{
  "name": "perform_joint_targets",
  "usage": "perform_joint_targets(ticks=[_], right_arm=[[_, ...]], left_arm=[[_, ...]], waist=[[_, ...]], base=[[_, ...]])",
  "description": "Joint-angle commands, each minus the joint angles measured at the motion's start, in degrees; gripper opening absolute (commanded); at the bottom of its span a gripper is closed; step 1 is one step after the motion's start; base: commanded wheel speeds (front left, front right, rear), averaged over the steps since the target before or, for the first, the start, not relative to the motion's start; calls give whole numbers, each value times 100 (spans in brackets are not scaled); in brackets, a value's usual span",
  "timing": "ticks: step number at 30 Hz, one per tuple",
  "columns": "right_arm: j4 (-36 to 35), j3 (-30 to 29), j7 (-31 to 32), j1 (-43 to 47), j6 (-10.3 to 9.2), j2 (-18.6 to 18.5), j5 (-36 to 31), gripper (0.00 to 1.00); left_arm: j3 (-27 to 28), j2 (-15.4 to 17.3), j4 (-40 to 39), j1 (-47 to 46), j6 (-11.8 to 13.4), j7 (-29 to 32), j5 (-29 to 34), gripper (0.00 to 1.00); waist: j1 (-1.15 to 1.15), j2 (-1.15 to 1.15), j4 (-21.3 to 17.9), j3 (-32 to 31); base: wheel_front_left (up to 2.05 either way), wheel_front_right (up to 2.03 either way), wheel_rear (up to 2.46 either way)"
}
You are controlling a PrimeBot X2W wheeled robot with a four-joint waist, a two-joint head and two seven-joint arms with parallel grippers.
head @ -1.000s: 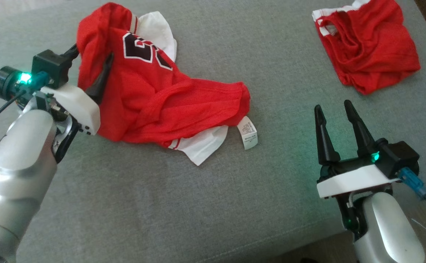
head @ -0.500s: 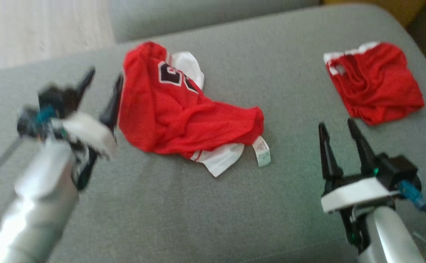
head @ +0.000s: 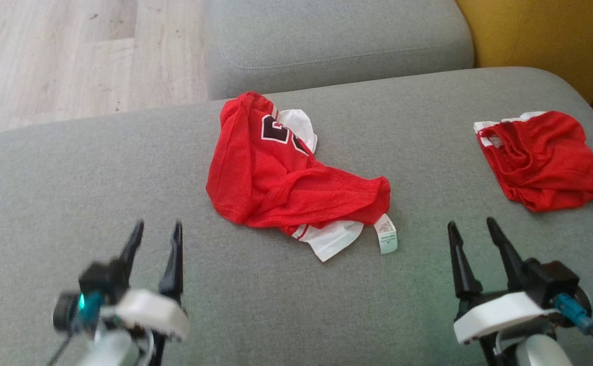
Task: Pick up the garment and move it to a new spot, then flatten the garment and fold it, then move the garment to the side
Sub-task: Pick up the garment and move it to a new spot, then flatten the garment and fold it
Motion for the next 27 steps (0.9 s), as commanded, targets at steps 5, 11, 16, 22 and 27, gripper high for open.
perform_joint_targets(ticks=[5, 11, 16, 22, 27], right_arm=[[-232, 221, 56, 4, 21, -18, -16, 100], [-183, 280, 39, 69, 21, -18, 2, 100], [-107, 333, 22, 62, 21, -18, -1, 100], [2, 365, 1, 26, 21, -18, -13, 100], [47, 376, -8, 9, 21, -18, -19, 100]], left_arm=[[448, 141, -861, 551, 440, -72, 84, 100], [605, 75, -1335, 1141, 648, -74, 188, 100], [721, 36, -1471, 1359, 685, -75, 252, 100], [865, -44, -1533, 1497, 658, -75, 357, 100], [900, -97, -1504, 1535, 612, -75, 405, 100]], waist=[[1, 0, 68, -27], [1, 0, 135, -68], [1, 0, 169, -79], [1, 0, 191, -70], [1, 0, 205, -63]], base=[[0, 0, 0], [0, 0, 0], [0, 0, 0], [0, 0, 0], [0, 0, 0]])
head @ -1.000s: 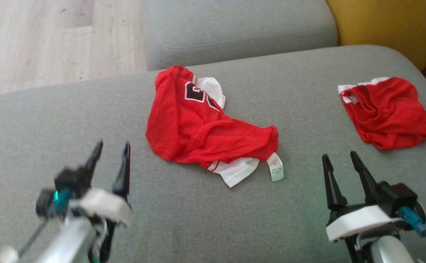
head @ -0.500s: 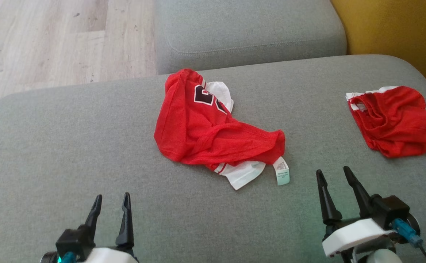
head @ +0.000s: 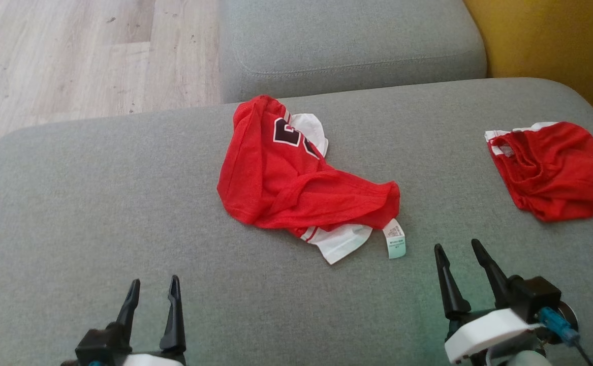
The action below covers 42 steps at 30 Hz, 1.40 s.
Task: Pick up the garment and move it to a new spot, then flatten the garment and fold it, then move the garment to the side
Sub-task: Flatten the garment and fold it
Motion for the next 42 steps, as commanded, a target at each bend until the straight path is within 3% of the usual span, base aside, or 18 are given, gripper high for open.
perform_joint_targets(ticks=[1, 18, 24, 34, 42], right_arm=[[-159, 146, -44, -215, 21, -21, -21, 100], [-129, 83, -14, -276, 21, -21, -61, 100], [10, -108, 194, -771, 21, -21, -453, 100], [1251, -743, 785, -1879, 21, -22, -1112, 100], [2467, -655, 970, -2583, 21, -124, -574, 100]], left_arm=[[296, 24, -143, -207, -29, -72, 57, 100], [372, -89, -44, -215, -154, -72, 158, 100], [306, -106, -54, -296, -184, -67, 224, 100], [153, -195, -39, -627, -247, -53, 367, 100], [121, -251, 86, -790, -320, -61, 441, 100]], waist=[[0, 0, 6, 2], [0, 0, 211, 81], [0, 0, 412, 242], [0, 0, 1036, 885], [0, 0, 1372, 1116]], base=[[0, 0, 0], [0, 0, 0], [0, 0, 0], [0, 0, 0], [0, 0, 0]])
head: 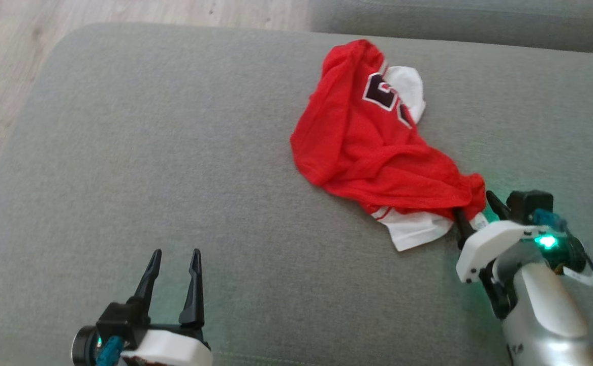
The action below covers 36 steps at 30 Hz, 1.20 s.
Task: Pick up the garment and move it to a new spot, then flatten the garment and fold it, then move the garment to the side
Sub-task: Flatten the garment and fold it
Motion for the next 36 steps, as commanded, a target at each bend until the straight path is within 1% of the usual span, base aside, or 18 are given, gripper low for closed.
perform_joint_targets(ticks=[1, 2, 4, 8, 11, 15, 20, 24, 27, 30, 34, 35, 36], right_arm=[[-121, 168, 0, -230, 21, -63, 48, 80], [-14, 216, -25, -296, 21, -87, 131, 33], [146, 337, -124, -407, 21, -124, 278, 0], [239, 670, -401, -525, 21, -97, 598, 0], [97, 980, -585, -564, 21, -55, 768, 0], [-325, 1494, -755, -626, 21, 4, 1009, 0], [-1047, 2350, -705, -741, 21, 55, 1479, 0], [-1619, 3357, -553, -858, 21, 61, 2243, 0], [-1818, 4021, -496, -1026, 21, 61, 2527, 0], [-1840, 4483, -513, -1185, 21, 62, 2759, 0], [-1640, 4885, -565, -1344, 21, 62, 2952, 0], [-1556, 4965, -587, -1383, 21, 62, 2942, 35], [-1484, 5038, -619, -1410, 21, 62, 2928, 99]], left_arm=[[186, 34, -132, -256, -30, -61, 45, 100], [182, 26, -121, -262, -35, -62, 54, 100], [169, 12, -105, -264, -37, -63, 71, 100], [150, 7, -38, -225, -33, -65, 86, 100], [128, 17, 5, -180, -45, -65, 90, 100], [121, 33, 30, -128, -50, -66, 81, 100], [159, 90, -61, -62, 11, -67, 81, 100], [226, 163, -195, -50, 82, -66, 96, 100], [298, 239, -308, -95, 136, -67, 139, 100], [348, 301, -507, -103, 234, -53, 183, 100], [396, 371, -745, -67, 353, -8, 210, 100], [399, 379, -800, -48, 383, 8, 213, 100], [398, 388, -838, -30, 401, 21, 214, 100]], waist=[[-1, 0, 56, 39], [-1, 0, 70, 34], [-1, 0, 91, 8], [-1, 0, 69, -135], [-1, 0, 30, -284], [-1, 0, -5, -461], [-1, 0, 61, -610], [-1, 0, 250, -649], [-1, 0, 460, -619], [-1, 0, 704, -584], [-1, 0, 978, -519], [-1, 0, 1019, -507], [-1, 0, 1050, -492]], base=[[0, 0, 0], [0, 0, 0], [0, 0, 0], [0, 0, 0], [0, 0, 0], [0, 0, 0], [0, 0, 0], [0, 0, 0], [0, 0, 0], [0, 0, 0], [0, 0, 0], [0, 0, 0], [0, 0, 0]])
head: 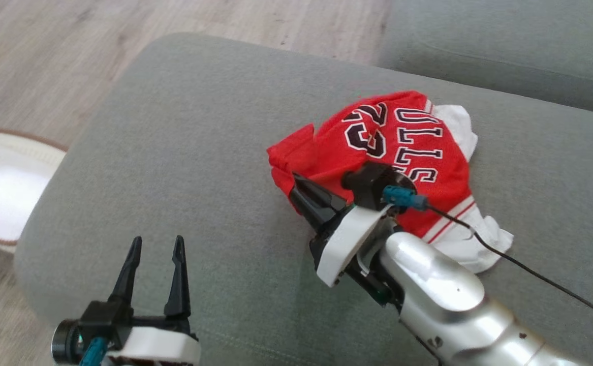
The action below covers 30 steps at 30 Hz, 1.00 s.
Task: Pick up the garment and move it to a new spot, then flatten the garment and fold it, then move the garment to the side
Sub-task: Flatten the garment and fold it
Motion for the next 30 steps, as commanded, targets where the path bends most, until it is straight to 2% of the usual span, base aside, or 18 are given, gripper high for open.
perform_joint_targets(ticks=[1, 6, 12, 15, 21, 25, 30], right_arm=[[-67, 130, -120, -211, 21, 112, 22, 100], [79, 320, -274, -273, 21, 112, 158, 100], [294, -177, -552, -278, 21, 112, 21, 100], [509, -729, -629, -189, 21, 112, -246, 100], [1170, -2353, -644, 272, 21, 52, -1444, 100], [1368, -3370, -491, 676, 21, 10, -2186, 100], [1496, -4262, -149, 921, 21, 34, -3008, 100]], left_arm=[[227, 135, -228, -104, 47, 10, 61, 100], [265, 124, -237, -17, 80, 1, 0, 100], [255, 79, -216, -13, 64, -17, -6, 100], [234, 61, -226, -14, 66, -24, 10, 100], [186, 9, -173, -42, 25, -37, 20, 100], [160, -40, -98, -98, -26, -47, 26, 100], [141, -80, -8, -210, -109, -58, 47, 100]], waist=[[0, 0, 124, 66], [0, 0, -28, 90], [0, 0, -413, 43], [0, 0, -665, 19], [0, 0, -1034, 76], [0, 0, -1129, 179], [0, 0, -1106, 293]], base=[[0, 0, 0], [0, 0, 0], [0, 0, 0], [0, 0, 0], [0, 0, 0], [0, 0, 0], [0, 0, 0]])
